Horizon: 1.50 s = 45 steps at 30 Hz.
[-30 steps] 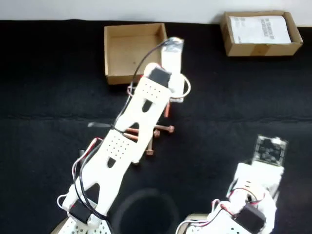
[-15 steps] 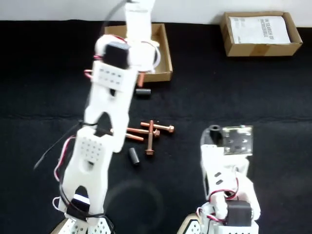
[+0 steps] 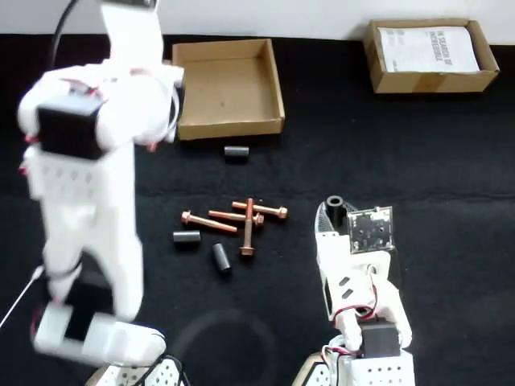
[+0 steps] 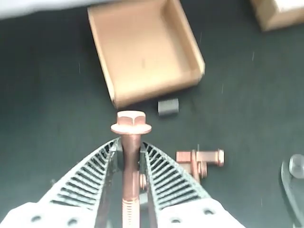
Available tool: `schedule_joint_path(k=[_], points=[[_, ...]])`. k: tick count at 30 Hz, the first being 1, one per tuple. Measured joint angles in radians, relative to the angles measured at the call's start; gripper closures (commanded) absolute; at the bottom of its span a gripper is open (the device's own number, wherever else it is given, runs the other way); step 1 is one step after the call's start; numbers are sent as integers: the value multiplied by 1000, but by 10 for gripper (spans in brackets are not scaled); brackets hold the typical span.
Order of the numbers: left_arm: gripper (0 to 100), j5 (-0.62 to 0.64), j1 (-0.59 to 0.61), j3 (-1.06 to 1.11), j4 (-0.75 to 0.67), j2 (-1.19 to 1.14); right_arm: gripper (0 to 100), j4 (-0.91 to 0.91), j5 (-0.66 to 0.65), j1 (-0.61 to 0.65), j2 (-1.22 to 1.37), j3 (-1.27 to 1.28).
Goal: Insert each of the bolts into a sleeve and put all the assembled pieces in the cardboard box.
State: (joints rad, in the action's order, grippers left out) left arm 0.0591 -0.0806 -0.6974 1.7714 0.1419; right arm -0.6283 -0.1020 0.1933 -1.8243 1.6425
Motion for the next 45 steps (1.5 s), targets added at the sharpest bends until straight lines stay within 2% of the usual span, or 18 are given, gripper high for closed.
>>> schedule_joint_path(k=[5, 12, 16, 19, 25, 29, 36, 42, 45], points=[[992, 0, 0, 388, -44, 281, 991, 104, 0, 44, 0, 14], [992, 0, 0, 795, -262, 557, 991, 249, 0, 239, 0, 14], [992, 0, -8, 1007, -439, 684, 991, 256, 3, 328, 0, 14], [992, 12, -58, 1165, -585, 772, 991, 245, 60, 348, 0, 14], [992, 190, -195, 1453, -936, 925, 991, 199, 170, 351, 0, 14], [992, 278, -262, 1540, -1129, 988, 991, 196, 204, 351, 0, 14], [992, 477, -288, 1550, -1275, 1034, 991, 196, 226, 351, 0, 14], [992, 502, -293, 1553, -1376, 996, 991, 190, 226, 351, 0, 14], [992, 503, -350, 1591, -1398, 968, 991, 190, 226, 351, 0, 14]])
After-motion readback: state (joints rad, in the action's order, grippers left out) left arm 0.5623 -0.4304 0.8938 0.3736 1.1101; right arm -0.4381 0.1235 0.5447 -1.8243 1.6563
